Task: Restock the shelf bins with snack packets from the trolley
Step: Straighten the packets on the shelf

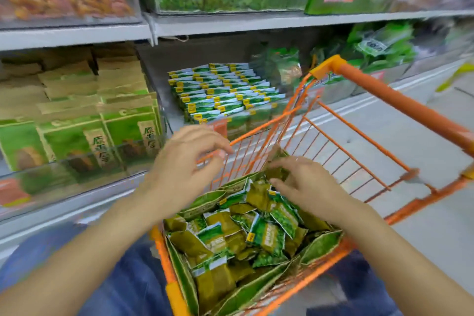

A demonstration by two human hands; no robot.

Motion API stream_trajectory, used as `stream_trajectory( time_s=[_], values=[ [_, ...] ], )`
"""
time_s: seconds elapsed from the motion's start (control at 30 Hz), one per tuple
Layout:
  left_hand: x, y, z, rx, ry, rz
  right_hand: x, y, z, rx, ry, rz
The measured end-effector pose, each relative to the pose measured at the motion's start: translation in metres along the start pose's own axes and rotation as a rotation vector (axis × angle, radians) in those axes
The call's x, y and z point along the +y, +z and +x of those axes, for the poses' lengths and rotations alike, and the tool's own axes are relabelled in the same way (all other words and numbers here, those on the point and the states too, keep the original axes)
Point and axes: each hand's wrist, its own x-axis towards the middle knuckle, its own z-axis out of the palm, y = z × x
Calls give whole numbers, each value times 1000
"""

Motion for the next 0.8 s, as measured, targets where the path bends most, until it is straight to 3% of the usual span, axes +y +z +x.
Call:
stream_trajectory(
  time_s=[0.2, 0.37, 0.43, 0.63, 0.73, 0.8],
  values=[
    [0, 38, -5, -298, -17, 13, 20, 10, -3, -448, 141, -336],
    [-10, 52, -5, -490, -105, 37, 18, 17, 10, -863, 67, -283],
    [-13, 56, -5, -542, -108, 60, 15, 21, 14, -864, -16, -395],
    [-22, 52, -7, -577, -155, 128, 8, 33, 24, -628, -243, -667],
    [-22, 48, -8, -520, -216, 85, 15, 27, 34, -504, -232, -480],
    [-21, 45, -5, -398, -295, -24, 19, 14, 41, -340, -125, -104]
  ],
)
